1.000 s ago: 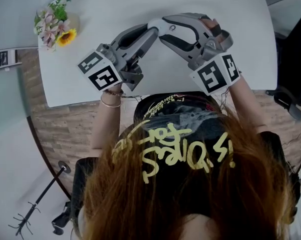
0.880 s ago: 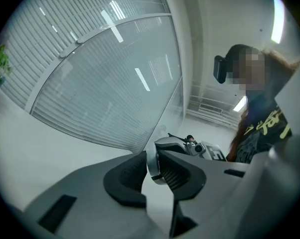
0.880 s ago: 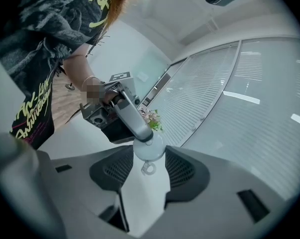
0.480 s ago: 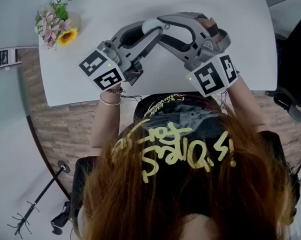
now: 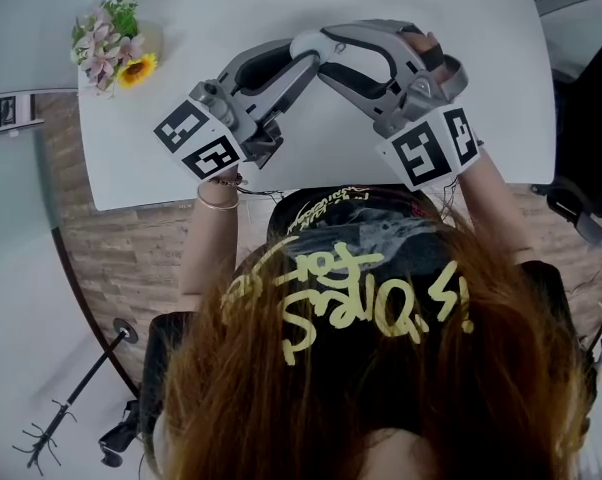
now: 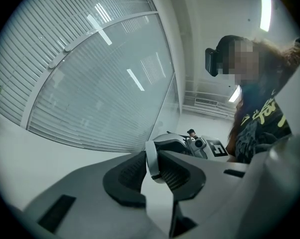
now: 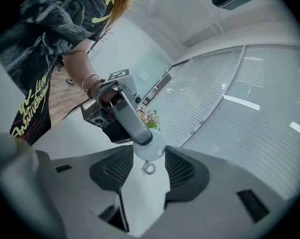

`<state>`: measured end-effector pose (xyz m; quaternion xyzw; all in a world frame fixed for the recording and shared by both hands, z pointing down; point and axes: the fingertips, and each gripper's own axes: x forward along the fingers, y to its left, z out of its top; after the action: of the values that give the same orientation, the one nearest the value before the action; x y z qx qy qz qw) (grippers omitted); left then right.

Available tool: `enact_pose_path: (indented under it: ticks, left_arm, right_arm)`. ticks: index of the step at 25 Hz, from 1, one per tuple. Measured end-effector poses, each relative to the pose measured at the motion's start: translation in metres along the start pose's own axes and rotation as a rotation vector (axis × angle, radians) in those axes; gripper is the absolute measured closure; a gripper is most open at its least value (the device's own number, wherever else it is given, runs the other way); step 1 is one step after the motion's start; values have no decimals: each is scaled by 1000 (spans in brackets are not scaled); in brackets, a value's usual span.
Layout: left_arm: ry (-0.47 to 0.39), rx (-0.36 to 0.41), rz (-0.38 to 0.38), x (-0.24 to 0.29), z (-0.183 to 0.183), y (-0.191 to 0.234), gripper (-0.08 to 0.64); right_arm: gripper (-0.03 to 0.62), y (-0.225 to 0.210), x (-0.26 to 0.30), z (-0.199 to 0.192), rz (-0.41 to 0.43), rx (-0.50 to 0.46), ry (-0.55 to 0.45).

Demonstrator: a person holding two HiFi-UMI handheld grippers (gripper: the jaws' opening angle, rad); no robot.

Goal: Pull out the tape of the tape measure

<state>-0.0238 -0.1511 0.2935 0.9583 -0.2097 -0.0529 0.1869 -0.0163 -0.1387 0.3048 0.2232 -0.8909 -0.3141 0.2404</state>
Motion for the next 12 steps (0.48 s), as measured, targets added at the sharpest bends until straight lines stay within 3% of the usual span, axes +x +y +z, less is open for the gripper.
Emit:
enact_pose_path:
  ticks: [6,12]
  left_arm:
    - [5,11,-15,1,-1,1,482]
    - [10,-27,-20,4,-3,1,489]
  right_arm:
    - [390,1,0,0,-2,-9,6]
    - [390,0,0,-2,-3,-22,23]
